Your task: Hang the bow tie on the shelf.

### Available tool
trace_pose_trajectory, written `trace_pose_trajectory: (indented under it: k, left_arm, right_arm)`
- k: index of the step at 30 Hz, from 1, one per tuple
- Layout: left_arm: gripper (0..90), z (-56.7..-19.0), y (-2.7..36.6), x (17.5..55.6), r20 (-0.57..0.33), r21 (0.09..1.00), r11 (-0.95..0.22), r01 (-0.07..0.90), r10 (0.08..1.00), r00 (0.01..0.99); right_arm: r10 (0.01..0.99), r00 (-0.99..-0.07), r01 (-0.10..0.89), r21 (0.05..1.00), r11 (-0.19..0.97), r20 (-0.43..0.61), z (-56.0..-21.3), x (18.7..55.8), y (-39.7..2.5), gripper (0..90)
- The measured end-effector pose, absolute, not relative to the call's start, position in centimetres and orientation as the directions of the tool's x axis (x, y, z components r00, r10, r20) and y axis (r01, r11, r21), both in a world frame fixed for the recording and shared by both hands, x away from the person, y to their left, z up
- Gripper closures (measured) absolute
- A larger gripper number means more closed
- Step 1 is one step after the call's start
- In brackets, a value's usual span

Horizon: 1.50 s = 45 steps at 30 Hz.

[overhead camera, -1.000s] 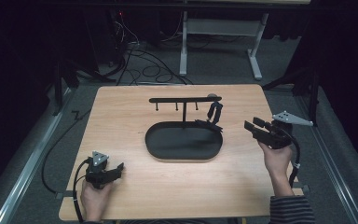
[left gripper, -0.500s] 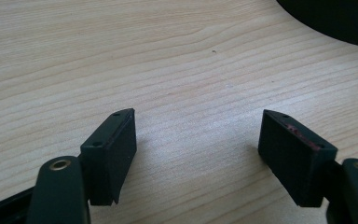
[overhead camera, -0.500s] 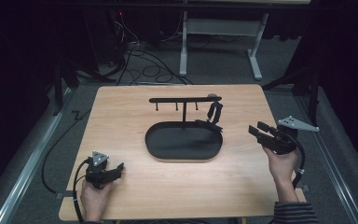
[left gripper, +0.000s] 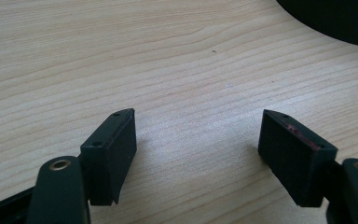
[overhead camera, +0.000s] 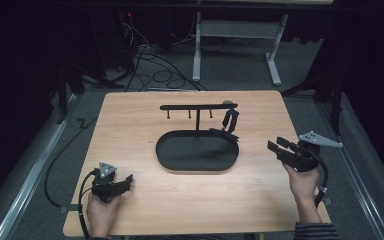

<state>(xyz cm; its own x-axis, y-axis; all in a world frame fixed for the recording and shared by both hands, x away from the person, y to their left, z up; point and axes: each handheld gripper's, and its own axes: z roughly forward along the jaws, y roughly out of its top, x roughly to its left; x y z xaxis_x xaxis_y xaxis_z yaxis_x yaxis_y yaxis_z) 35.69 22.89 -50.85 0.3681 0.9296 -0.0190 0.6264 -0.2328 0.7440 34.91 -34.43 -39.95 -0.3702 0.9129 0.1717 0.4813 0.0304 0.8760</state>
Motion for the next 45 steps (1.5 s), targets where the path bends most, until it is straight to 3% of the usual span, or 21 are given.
trace_pose_trajectory:
  k: [45]
  left_arm:
    - [28.2,-50.8,22.9,35.7,-0.019,0.744,-0.233,0.626,0.93,0.368]
  right_arm:
    - [0.912,-0.349,0.531,0.848,0.004,0.214,-44.3,33.5,-33.9,55.4]
